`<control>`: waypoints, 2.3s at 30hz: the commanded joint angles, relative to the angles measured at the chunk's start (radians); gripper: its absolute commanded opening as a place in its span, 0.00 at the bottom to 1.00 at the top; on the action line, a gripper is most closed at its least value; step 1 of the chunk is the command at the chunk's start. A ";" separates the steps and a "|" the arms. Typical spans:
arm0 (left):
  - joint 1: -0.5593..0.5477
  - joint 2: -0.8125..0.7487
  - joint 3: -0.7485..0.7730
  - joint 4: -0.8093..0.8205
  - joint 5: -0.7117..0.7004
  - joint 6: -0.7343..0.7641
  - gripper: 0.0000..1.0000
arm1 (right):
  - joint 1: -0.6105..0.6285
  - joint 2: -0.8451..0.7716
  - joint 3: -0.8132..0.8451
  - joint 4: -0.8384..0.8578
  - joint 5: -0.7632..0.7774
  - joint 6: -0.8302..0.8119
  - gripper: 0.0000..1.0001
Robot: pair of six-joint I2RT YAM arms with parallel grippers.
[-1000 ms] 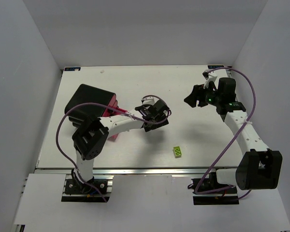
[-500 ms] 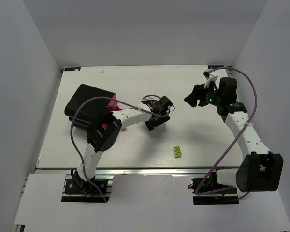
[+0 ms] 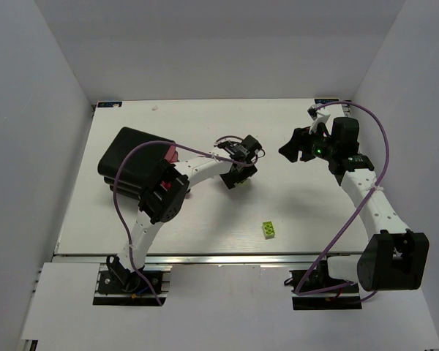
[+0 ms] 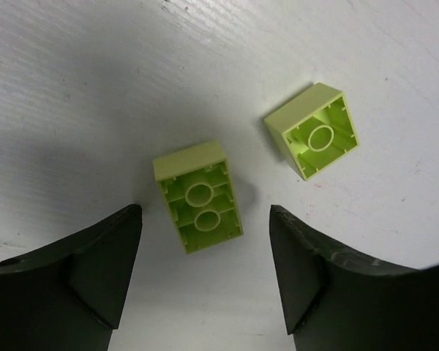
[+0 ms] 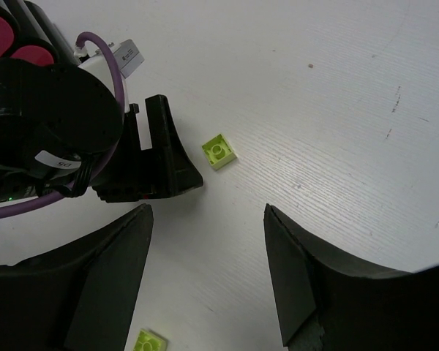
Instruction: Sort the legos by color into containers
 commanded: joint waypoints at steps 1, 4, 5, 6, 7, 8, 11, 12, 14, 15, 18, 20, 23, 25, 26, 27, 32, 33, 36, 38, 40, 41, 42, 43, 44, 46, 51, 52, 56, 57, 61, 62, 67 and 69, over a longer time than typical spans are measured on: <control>0.012 0.035 0.013 -0.064 -0.029 -0.008 0.79 | -0.004 -0.033 0.011 0.041 -0.020 -0.014 0.68; 0.021 0.041 0.008 -0.070 -0.028 -0.007 0.73 | -0.004 -0.034 0.011 0.039 -0.022 -0.014 0.68; 0.021 0.041 0.008 -0.070 -0.023 -0.004 0.71 | -0.005 -0.034 0.011 0.039 -0.022 -0.014 0.68; 0.021 0.041 0.007 -0.073 -0.020 0.002 0.69 | -0.008 -0.036 0.011 0.041 -0.023 -0.014 0.68; 0.021 0.044 0.007 -0.077 -0.020 0.006 0.66 | -0.005 -0.034 0.011 0.042 -0.025 -0.014 0.68; 0.030 0.044 0.007 -0.075 -0.017 0.012 0.62 | -0.005 -0.034 0.009 0.042 -0.025 -0.014 0.68; 0.030 0.039 0.004 -0.077 -0.011 0.027 0.53 | -0.004 -0.036 0.009 0.042 -0.026 -0.012 0.68; 0.030 0.038 0.004 -0.077 -0.011 0.038 0.50 | -0.008 -0.034 0.008 0.041 -0.028 -0.014 0.68; 0.030 0.020 0.004 -0.077 -0.012 0.056 0.40 | -0.008 -0.033 0.008 0.042 -0.029 -0.012 0.68; 0.030 0.007 0.005 -0.077 -0.028 0.084 0.34 | -0.005 -0.033 0.006 0.044 -0.031 -0.010 0.68; 0.016 -0.060 0.007 -0.083 -0.118 0.181 0.17 | -0.008 -0.026 0.006 0.042 -0.040 -0.014 0.67; 0.005 -0.103 -0.002 -0.083 -0.170 0.260 0.09 | -0.005 -0.023 0.006 0.041 -0.043 -0.014 0.67; 0.005 -0.210 -0.087 -0.078 -0.226 0.416 0.02 | -0.007 -0.023 0.006 0.042 -0.051 -0.014 0.66; 0.005 -0.307 -0.197 -0.074 -0.287 0.525 0.01 | -0.007 -0.023 0.005 0.042 -0.052 -0.014 0.66; 0.018 -0.341 -0.232 -0.073 -0.302 0.554 0.01 | -0.008 -0.023 0.005 0.044 -0.054 -0.014 0.65; 0.018 -0.374 -0.272 -0.069 -0.313 0.612 0.01 | -0.007 -0.023 0.005 0.042 -0.056 -0.014 0.65; 0.027 -0.534 -0.424 -0.083 -0.408 0.719 0.01 | -0.005 -0.016 0.002 0.045 -0.068 -0.014 0.64; 0.027 -0.540 -0.429 -0.102 -0.426 0.739 0.01 | -0.004 -0.013 0.002 0.045 -0.072 -0.014 0.64; 0.027 -0.527 -0.433 -0.144 -0.526 0.756 0.03 | -0.007 -0.010 -0.001 0.047 -0.079 -0.010 0.64; 0.027 -0.511 -0.437 -0.175 -0.572 0.756 0.03 | -0.007 -0.008 -0.004 0.047 -0.077 -0.009 0.64; 0.027 -0.485 -0.437 -0.193 -0.640 0.759 0.04 | -0.004 -0.010 -0.006 0.050 -0.077 -0.009 0.64; 0.027 -0.475 -0.435 -0.199 -0.657 0.756 0.04 | -0.008 -0.008 -0.006 0.050 -0.077 -0.009 0.64; 0.027 -0.458 -0.434 -0.207 -0.690 0.754 0.04 | -0.007 -0.007 -0.007 0.051 -0.079 -0.009 0.64; 0.027 -0.450 -0.432 -0.208 -0.707 0.754 0.04 | -0.010 -0.007 -0.007 0.051 -0.077 -0.009 0.64; 0.027 -0.441 -0.427 -0.212 -0.719 0.754 0.05 | -0.008 -0.005 -0.007 0.053 -0.079 -0.009 0.64; 0.027 -0.413 -0.404 -0.215 -0.752 0.757 0.05 | -0.005 0.000 -0.007 0.051 -0.080 -0.009 0.63; 0.027 -0.357 -0.355 -0.215 -0.772 0.785 0.10 | -0.007 0.000 -0.007 0.050 -0.083 -0.012 0.64; 0.018 -0.343 -0.352 -0.213 -0.781 0.789 0.15 | -0.005 0.000 -0.007 0.050 -0.082 -0.014 0.64; 0.018 -0.312 -0.338 -0.212 -0.792 0.792 0.26 | -0.008 0.004 -0.006 0.051 -0.085 -0.014 0.64; 0.018 -0.306 -0.337 -0.212 -0.798 0.792 0.28 | -0.007 0.004 -0.006 0.050 -0.086 -0.014 0.64; 0.018 -0.286 -0.334 -0.212 -0.818 0.792 0.37 | -0.007 0.006 -0.006 0.048 -0.089 -0.014 0.64; 0.018 -0.280 -0.332 -0.212 -0.824 0.792 0.44 | -0.007 0.004 -0.006 0.050 -0.089 -0.014 0.64; 0.018 -0.266 -0.322 -0.221 -0.832 0.792 0.58 | -0.007 0.004 -0.006 0.047 -0.092 -0.014 0.64; 0.018 -0.267 -0.317 -0.222 -0.835 0.792 0.62 | -0.008 0.006 -0.006 0.048 -0.094 -0.014 0.64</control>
